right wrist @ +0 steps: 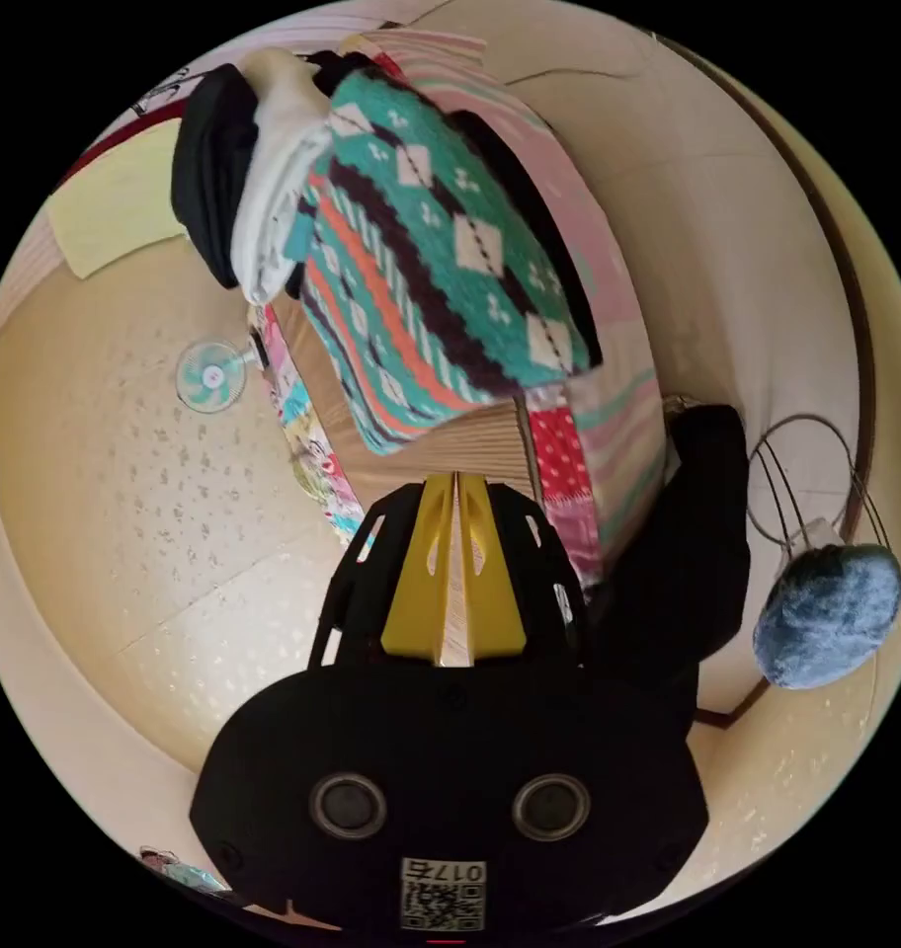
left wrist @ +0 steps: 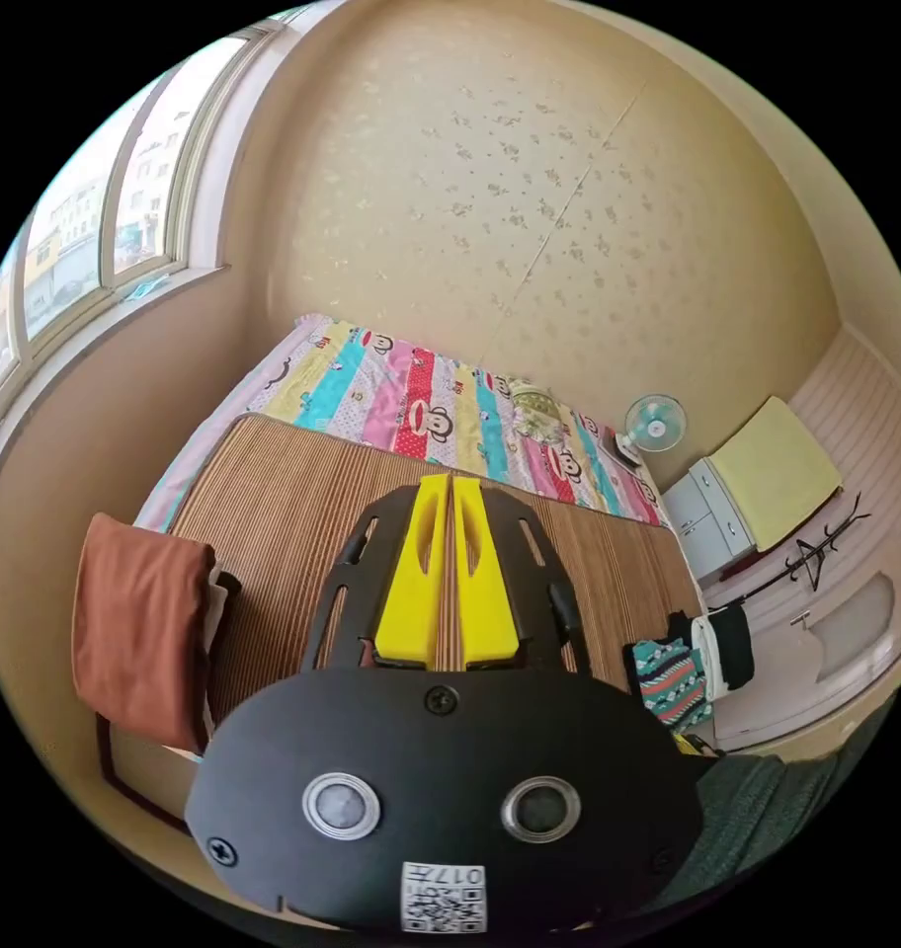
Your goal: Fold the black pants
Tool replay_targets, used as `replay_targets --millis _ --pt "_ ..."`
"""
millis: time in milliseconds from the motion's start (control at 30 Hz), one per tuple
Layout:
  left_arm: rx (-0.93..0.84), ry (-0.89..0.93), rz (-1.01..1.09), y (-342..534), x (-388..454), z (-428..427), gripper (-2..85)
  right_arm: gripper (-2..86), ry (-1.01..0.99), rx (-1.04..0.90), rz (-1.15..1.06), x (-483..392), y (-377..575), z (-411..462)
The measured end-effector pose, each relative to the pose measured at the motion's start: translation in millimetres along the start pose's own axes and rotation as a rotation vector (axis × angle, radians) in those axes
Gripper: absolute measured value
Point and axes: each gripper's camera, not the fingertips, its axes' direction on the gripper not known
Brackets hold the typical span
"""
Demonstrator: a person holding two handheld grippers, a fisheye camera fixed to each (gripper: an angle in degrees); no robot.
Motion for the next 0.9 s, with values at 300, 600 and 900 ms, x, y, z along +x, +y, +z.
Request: replay_targets --millis 300,600,900 --pt "-0.101 0.027 0.019 103 101 103 -1.0 11.4 -0.4 0.219 -0.087 -108 -97 -118" --pt "-0.057 -0.083 -0.11 192 104 120 -1.0 6.1 -0.407 0.296 0.048 -180 -104 -122" --pt "0.006 -0.147 -0.218 250 79 134 -1.0 1.5 -0.606 -0.399 -0.925 -369 89 40"
